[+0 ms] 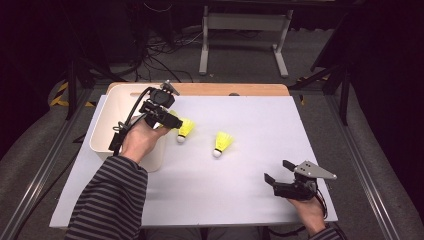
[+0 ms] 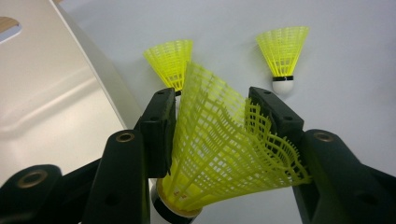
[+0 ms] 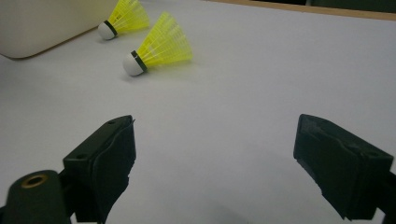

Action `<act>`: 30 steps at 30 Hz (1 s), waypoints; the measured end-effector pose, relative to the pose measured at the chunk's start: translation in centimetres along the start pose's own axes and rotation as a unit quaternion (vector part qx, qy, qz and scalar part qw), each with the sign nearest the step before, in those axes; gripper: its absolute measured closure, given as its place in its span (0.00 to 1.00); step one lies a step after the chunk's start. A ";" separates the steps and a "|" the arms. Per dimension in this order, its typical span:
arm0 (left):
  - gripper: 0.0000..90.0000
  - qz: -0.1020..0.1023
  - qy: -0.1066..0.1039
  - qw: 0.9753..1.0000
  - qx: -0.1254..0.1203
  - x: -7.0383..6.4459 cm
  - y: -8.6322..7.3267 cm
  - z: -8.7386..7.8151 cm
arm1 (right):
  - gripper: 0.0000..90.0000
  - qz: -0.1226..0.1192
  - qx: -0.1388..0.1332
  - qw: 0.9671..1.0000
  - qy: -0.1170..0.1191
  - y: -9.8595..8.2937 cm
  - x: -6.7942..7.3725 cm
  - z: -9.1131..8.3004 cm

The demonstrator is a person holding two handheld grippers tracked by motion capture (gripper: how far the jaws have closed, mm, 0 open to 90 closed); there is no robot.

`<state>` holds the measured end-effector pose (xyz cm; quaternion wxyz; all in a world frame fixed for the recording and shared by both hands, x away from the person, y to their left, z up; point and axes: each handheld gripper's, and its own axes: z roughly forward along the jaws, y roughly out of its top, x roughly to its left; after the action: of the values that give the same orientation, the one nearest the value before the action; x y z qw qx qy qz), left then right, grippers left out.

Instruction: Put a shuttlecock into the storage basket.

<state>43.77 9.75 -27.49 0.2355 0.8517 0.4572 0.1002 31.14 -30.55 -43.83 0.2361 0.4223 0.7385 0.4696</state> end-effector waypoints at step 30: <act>0.61 -0.022 0.025 0.999 -0.003 2.9 -1.3 -1.0 | 0.15 0.000 0.003 1.000 -0.002 0.0 -0.1 0.0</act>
<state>44.07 13.10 -27.42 0.2283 0.8382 0.4812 0.1175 31.19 -30.59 -43.88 0.2365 0.4239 0.7393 0.4668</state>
